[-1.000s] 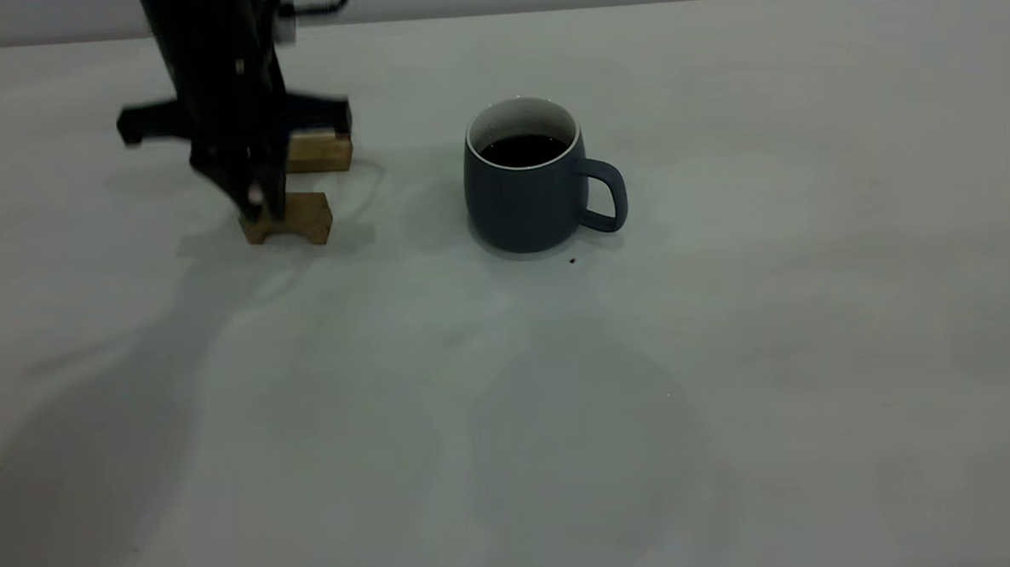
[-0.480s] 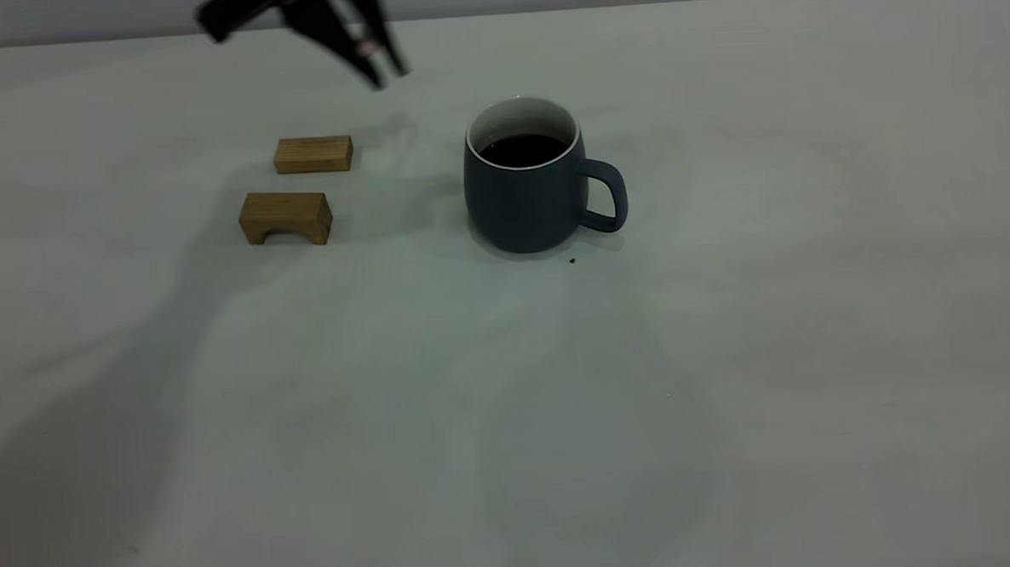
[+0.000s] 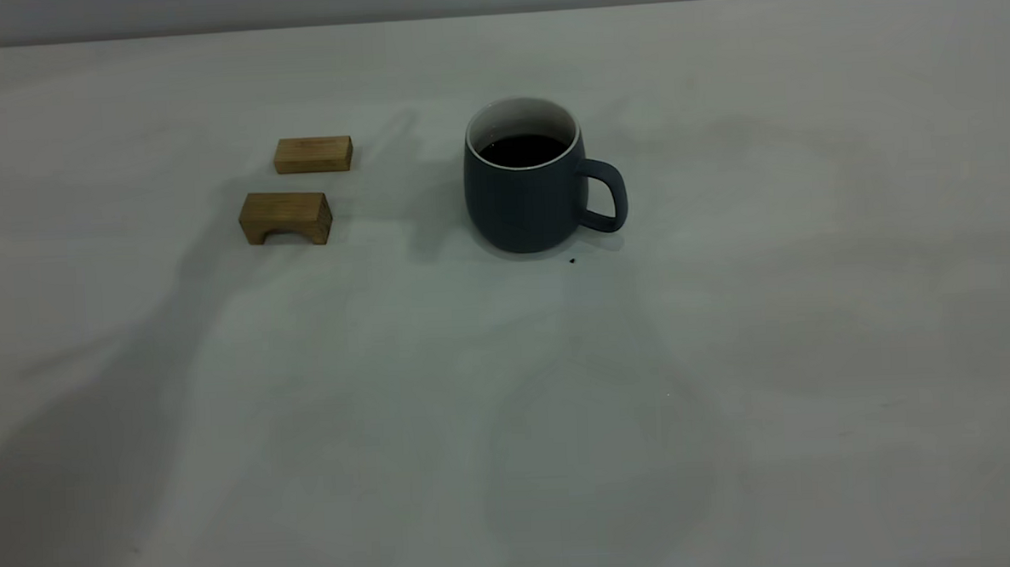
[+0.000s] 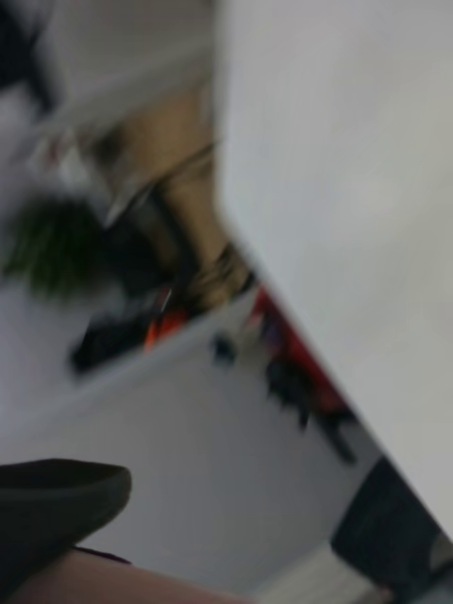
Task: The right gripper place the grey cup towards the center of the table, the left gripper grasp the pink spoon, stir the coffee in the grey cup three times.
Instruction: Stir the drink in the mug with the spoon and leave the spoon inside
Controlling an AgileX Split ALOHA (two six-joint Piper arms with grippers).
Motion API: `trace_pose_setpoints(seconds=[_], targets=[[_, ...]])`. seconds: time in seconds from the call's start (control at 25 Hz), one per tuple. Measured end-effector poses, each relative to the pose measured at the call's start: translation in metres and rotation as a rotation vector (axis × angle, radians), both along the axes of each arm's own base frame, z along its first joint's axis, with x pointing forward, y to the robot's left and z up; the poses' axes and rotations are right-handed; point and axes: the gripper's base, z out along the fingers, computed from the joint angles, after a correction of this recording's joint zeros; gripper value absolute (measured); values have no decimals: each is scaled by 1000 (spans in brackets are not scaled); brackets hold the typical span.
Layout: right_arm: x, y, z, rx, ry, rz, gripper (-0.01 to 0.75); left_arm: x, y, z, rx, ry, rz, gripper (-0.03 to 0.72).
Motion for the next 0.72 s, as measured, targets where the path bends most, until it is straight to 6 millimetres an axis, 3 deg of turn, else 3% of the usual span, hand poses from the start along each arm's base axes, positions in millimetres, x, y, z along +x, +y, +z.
trace_pose_setpoints(seconds=[0.32, 0.72], targets=[[0, 0, 0, 0, 0, 0, 570, -6, -16, 4, -20, 591, 315, 146], [0, 0, 0, 0, 0, 0, 570, -1, -25, -12, -13, 645, 422, 146]])
